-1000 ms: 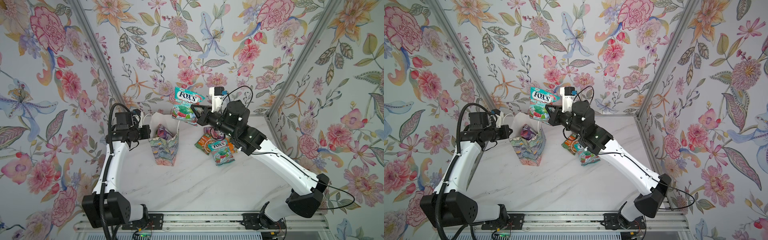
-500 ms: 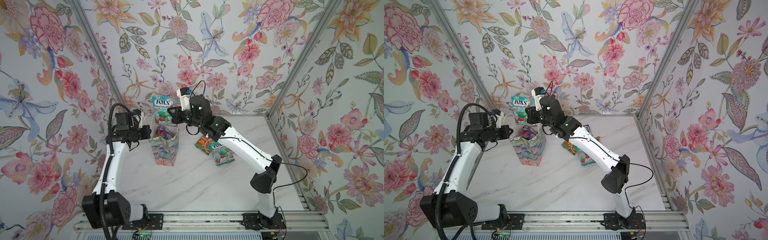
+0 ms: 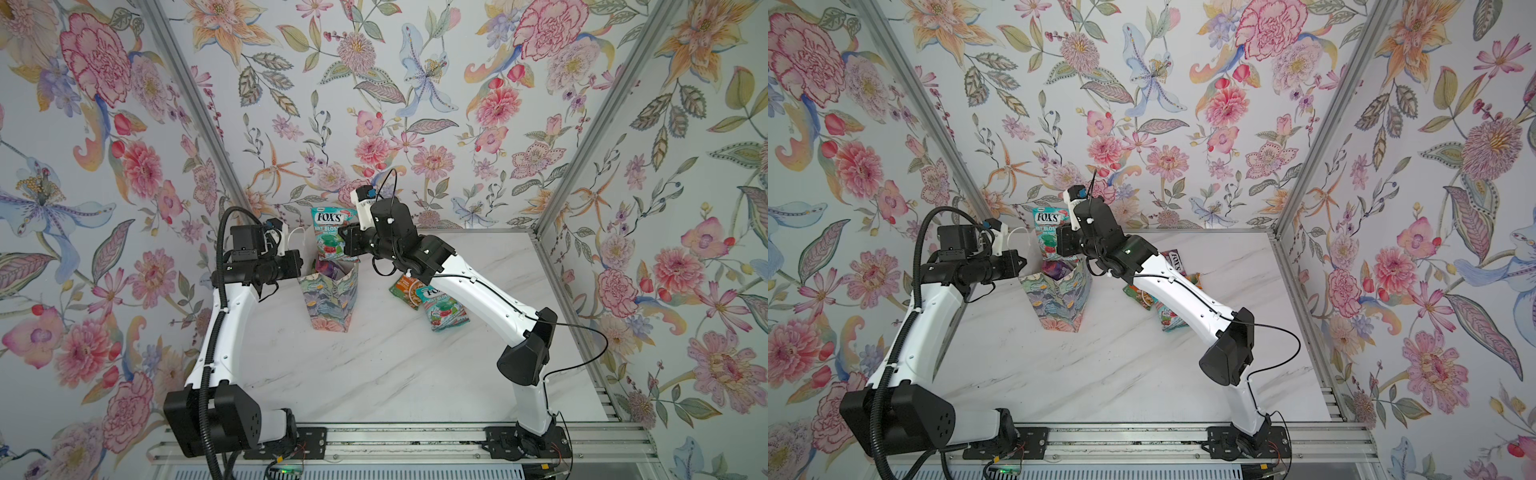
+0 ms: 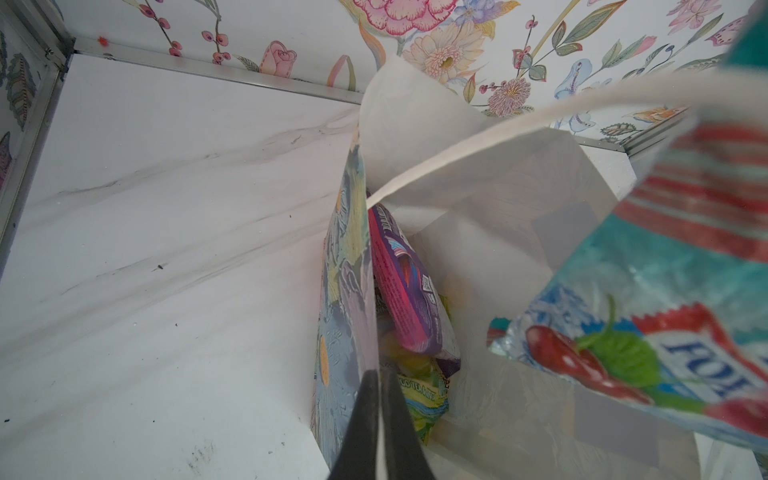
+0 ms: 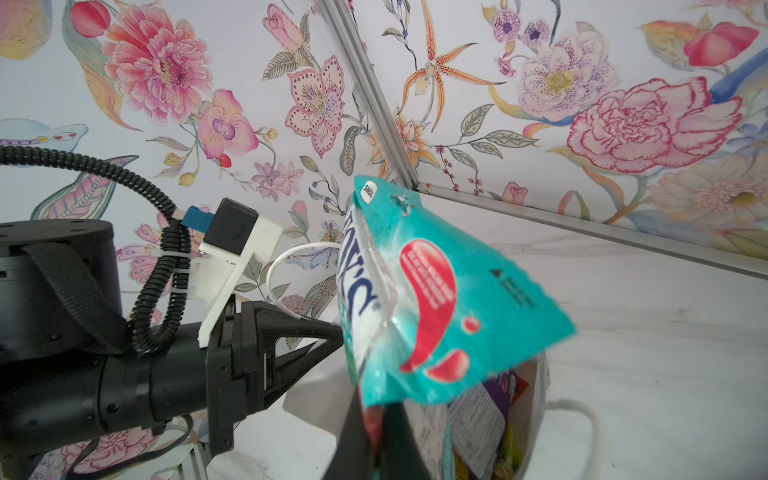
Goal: Place the snacks into the paper bag
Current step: 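Lower the teal bag into the paper bag and open the right gripper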
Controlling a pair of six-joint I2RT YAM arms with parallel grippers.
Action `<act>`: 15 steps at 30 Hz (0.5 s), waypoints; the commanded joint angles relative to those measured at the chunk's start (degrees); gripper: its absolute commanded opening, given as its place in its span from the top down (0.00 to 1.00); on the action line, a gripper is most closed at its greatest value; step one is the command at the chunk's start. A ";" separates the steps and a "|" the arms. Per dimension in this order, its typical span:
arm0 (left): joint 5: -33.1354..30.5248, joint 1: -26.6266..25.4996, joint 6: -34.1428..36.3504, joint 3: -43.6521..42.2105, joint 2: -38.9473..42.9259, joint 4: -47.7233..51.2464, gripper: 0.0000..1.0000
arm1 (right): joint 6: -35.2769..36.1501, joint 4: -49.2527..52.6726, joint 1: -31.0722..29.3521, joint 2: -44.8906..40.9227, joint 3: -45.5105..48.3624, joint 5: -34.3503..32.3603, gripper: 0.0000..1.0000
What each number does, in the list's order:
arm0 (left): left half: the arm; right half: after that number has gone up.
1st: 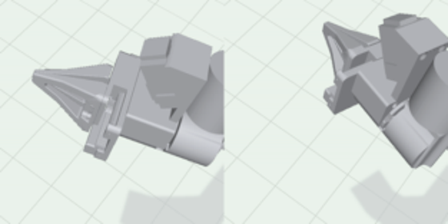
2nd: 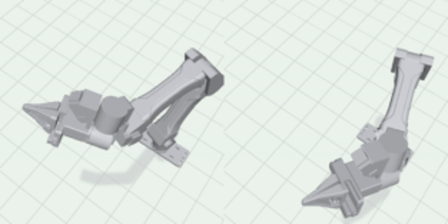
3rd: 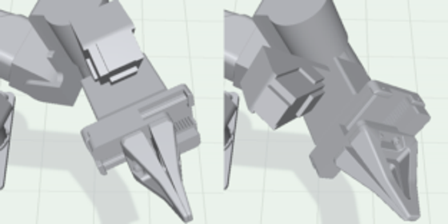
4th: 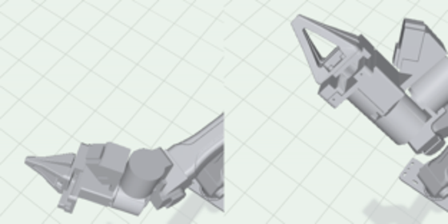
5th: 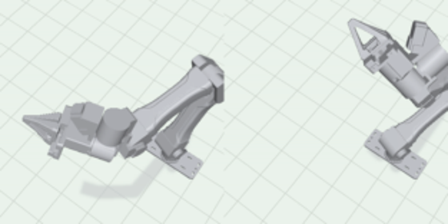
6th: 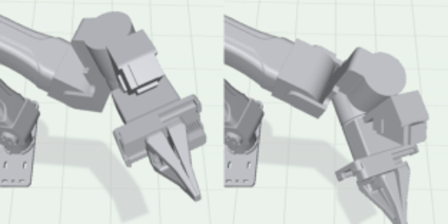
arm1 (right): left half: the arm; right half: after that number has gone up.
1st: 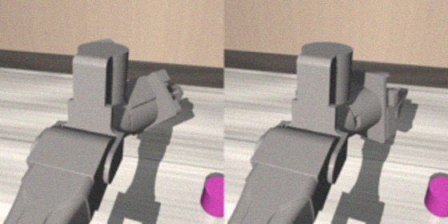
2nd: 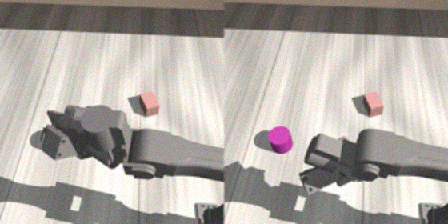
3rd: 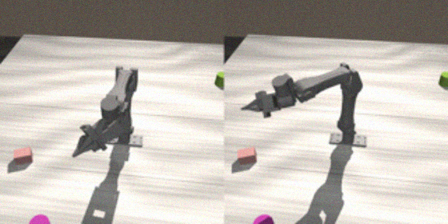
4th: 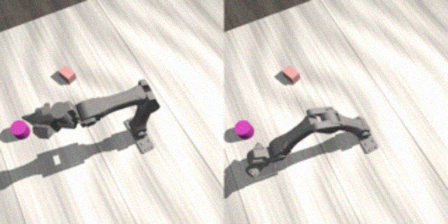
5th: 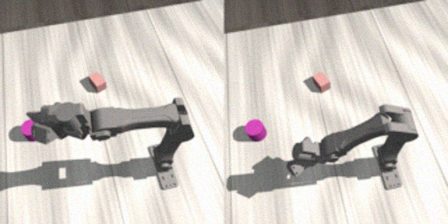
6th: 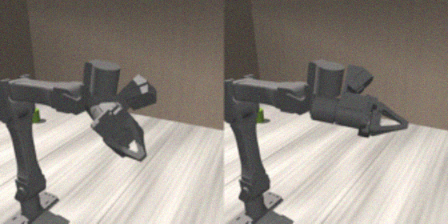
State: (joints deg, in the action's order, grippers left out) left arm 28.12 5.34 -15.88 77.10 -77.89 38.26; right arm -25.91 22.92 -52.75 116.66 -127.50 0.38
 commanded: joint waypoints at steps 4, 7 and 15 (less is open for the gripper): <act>1.15 -0.40 -0.29 -0.64 1.07 -0.82 0.97 | -1.83 -1.65 0.43 4.58 -3.66 0.89 1.00; 0.97 -0.30 -0.12 -0.64 1.16 -0.73 0.97 | -3.43 -1.64 0.37 6.28 -5.16 2.23 1.00; 1.04 -0.33 0.15 -0.64 0.98 -0.64 0.97 | -8.25 -2.35 1.52 8.31 -5.74 7.27 0.97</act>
State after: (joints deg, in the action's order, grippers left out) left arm 28.12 5.34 -15.86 77.10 -77.89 38.28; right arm -31.44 22.90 -52.03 124.66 -130.85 5.39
